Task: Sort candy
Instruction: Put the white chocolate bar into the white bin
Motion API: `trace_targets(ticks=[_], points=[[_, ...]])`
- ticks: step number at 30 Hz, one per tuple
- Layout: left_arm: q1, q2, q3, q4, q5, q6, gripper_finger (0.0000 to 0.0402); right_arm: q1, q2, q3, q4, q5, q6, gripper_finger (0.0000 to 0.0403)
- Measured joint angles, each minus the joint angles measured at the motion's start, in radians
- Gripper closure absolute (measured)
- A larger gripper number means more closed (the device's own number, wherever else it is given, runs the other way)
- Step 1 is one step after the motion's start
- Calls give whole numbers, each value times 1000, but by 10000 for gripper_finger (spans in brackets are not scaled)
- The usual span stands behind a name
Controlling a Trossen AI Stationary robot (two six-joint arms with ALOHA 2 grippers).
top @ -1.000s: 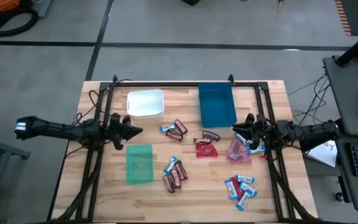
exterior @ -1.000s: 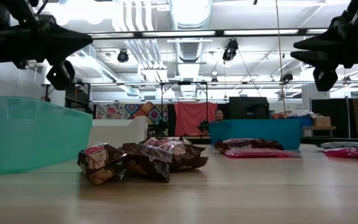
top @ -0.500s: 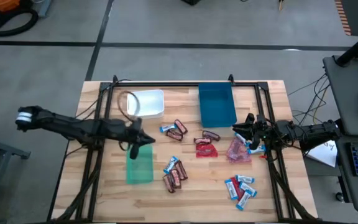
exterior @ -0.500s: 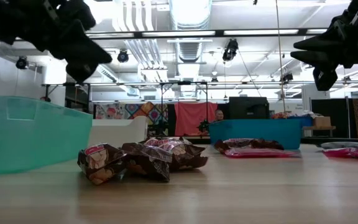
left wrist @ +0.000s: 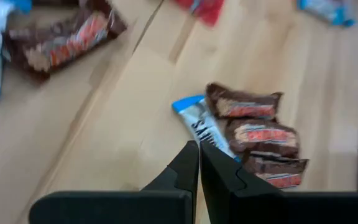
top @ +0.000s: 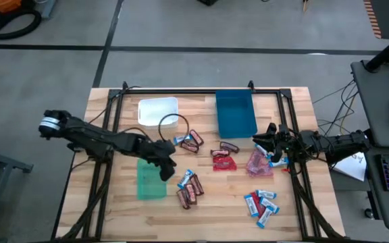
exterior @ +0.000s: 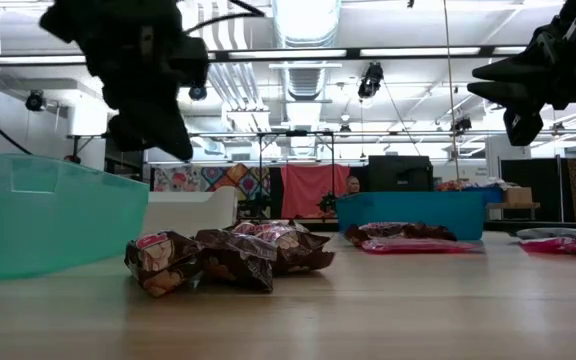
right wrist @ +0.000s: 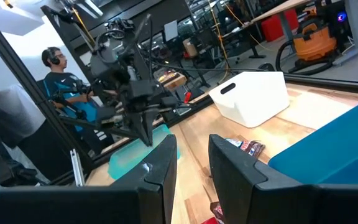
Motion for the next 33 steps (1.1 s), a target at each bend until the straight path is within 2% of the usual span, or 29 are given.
trace_targets(ticks=[9, 13, 17, 26, 29, 33], points=[[-18, 188, 224, -156, 30, 44, 402, 0, 0, 0, 0, 0, 2, 316], [-18, 253, 259, -220, 62, 22, 395, 0, 0, 0, -1, 0, 2, 316], [-18, 288, 267, -215, 84, 20, 358, 0, 0, 0, 0, 0, 14, 316], [-20, 305, 272, -197, 80, 35, 239, 0, 0, 0, -2, -1, 65, 316], [-23, 310, 272, -169, 76, 21, 218, 0, 0, 0, -2, 0, 65, 316], [-32, 343, 272, -118, 74, 16, 212, 0, 0, 0, -1, -1, 65, 316]])
